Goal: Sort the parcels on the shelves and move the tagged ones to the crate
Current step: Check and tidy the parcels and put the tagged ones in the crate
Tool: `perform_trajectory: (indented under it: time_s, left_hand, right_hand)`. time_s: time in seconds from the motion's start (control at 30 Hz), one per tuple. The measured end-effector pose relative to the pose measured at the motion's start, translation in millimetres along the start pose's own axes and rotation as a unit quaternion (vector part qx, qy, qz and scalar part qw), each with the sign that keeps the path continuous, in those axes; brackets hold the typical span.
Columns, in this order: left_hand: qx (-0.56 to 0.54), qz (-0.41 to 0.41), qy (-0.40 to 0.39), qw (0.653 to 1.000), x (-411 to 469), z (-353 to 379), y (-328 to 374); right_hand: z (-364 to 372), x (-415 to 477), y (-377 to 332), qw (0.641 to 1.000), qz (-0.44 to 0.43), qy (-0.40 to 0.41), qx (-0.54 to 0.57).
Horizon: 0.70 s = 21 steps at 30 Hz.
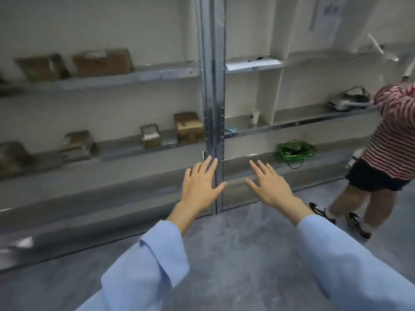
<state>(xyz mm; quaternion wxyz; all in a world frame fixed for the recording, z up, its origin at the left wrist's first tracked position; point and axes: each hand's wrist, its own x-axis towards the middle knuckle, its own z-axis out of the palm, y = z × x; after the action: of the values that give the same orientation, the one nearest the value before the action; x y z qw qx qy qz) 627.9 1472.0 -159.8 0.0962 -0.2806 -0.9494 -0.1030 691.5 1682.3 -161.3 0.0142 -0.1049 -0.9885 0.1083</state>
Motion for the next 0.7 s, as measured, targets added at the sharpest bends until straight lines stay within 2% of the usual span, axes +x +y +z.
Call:
perform_trajectory:
  time_s: [0.13, 0.5, 0.7]
  left_hand:
    - [0.017, -0.082, 0.030, 0.996, -19, -39, -104]
    - [0.079, -0.238, 0.104, 0.962, -111, -128, -394]
    - [0.105, -0.309, 0.129, 0.937, -174, -161, -513]
  right_hand:
    - [8, 45, -105, 0.996, -0.086, 0.000, -0.003]
    - [54, 117, -425, 0.970, -0.243, 0.023, 0.011]
    - [82, 126, -576, 0.949, -0.311, 0.039, 0.030]
